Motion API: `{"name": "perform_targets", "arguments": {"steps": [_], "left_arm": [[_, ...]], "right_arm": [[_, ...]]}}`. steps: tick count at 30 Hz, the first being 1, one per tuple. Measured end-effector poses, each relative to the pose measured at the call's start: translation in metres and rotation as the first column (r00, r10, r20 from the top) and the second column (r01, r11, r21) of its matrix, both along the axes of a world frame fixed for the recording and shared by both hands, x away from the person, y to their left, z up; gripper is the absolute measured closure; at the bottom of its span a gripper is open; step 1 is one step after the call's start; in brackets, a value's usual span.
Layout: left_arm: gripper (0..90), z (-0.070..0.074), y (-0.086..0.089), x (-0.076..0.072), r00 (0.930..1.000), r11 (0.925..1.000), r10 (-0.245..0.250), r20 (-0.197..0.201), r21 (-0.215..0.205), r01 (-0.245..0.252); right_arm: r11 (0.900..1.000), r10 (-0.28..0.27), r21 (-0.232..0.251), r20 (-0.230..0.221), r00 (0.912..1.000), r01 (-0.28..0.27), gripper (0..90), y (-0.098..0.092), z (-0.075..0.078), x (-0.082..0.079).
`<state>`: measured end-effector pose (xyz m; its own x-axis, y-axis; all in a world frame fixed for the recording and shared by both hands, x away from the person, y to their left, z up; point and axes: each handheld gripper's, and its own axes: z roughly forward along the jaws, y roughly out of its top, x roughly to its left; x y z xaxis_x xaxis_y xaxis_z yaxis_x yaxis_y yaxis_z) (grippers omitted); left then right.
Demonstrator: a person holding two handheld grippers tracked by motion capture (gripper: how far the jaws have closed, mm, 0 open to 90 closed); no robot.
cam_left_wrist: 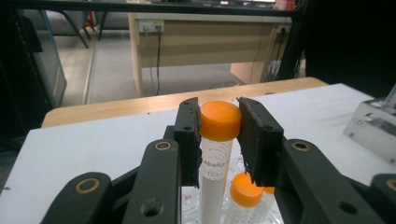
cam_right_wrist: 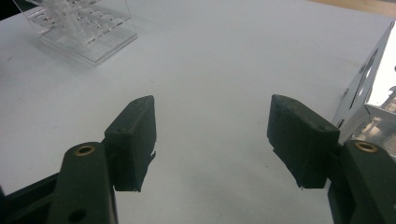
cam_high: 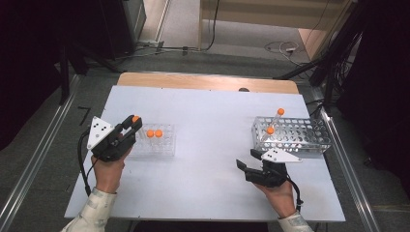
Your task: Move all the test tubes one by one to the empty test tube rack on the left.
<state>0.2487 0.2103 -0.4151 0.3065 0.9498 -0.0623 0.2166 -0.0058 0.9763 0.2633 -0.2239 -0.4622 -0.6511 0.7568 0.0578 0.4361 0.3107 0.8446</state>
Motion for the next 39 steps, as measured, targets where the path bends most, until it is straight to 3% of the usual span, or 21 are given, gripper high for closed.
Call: {"name": "perform_targets", "arguments": {"steps": [18, 32, 39], "left_arm": [[69.6, -0.026, -0.005, -0.002, 0.9988, 0.9989, 0.015, -0.046, 0.044, -0.013], [67.2, -0.028, -0.003, -0.003, 0.9983, 0.9999, 0.011, -0.056, 0.012, -0.01], [53.3, -0.027, 0.001, -0.005, 0.9983, 0.9992, 0.024, -0.054, -0.03, -0.025]], "right_arm": [[1.0, -0.002, 0.001, 0.005, 1.0, 0.002, 31.2, 0.0, 0.001, -0.001], [1.0, -0.003, -0.004, 0.002, 1.0, 0.003, 31.2, 0.0, 0.0, 0.0], [1.0, -0.013, 0.001, 0.003, 0.9999, 0.013, 31.3, -0.002, 0.001, 0.0]]}}
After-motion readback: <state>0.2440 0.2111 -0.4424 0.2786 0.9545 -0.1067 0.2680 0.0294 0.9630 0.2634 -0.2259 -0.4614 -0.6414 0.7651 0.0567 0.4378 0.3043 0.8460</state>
